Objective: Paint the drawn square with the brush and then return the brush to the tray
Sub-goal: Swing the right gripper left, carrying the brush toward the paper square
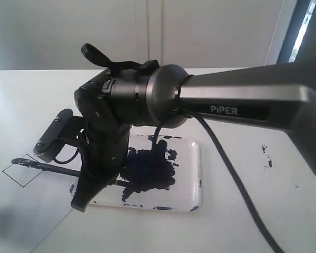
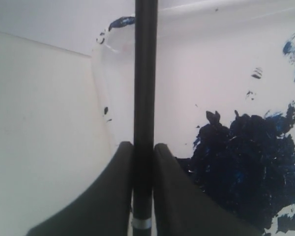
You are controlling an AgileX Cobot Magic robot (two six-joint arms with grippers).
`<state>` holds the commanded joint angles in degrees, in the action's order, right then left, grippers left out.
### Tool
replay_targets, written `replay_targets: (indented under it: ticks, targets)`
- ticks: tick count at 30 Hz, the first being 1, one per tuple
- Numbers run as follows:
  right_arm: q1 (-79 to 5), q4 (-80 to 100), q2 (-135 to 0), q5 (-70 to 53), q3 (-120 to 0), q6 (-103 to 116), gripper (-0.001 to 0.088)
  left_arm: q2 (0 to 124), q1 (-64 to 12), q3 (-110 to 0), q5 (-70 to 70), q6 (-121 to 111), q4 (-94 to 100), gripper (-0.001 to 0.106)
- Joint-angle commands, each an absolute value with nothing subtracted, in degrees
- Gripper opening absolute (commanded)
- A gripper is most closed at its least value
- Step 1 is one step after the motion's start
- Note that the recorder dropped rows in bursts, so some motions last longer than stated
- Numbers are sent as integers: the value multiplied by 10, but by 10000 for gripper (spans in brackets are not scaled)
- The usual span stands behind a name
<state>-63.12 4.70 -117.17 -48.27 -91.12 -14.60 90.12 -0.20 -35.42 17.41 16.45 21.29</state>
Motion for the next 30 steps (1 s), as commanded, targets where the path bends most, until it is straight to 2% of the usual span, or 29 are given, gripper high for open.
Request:
replay_targets:
  ticks: [30]
  targets:
    - [-651, 83, -1218, -501, -948, -130, 0, 901, -2, -354, 171, 164, 210, 456]
